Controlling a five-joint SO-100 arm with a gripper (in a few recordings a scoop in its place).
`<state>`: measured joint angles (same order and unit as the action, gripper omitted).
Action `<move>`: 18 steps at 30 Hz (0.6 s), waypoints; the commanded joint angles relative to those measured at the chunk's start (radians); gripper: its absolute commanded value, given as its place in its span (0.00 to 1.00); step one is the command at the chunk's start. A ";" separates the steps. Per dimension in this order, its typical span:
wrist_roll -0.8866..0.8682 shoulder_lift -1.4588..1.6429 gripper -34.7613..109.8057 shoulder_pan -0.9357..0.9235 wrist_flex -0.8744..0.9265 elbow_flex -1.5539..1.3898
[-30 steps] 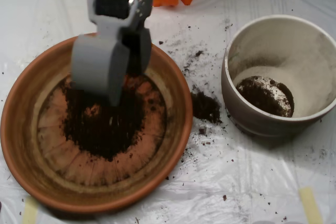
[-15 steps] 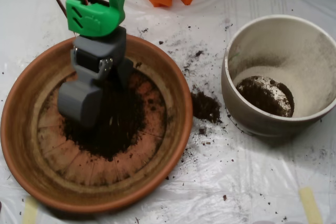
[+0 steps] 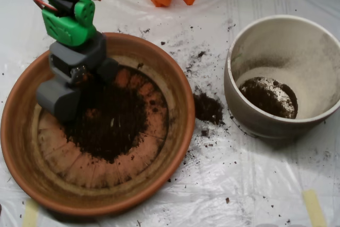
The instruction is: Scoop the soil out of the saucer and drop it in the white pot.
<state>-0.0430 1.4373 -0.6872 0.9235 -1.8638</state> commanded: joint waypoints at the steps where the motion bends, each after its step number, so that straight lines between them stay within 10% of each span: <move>1: -0.017 0.012 0.43 -0.011 0.014 0.067; 18: 0.052 0.028 0.24 0.006 -0.011 0.017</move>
<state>-0.0153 1.4189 -0.6842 0.9035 -1.8423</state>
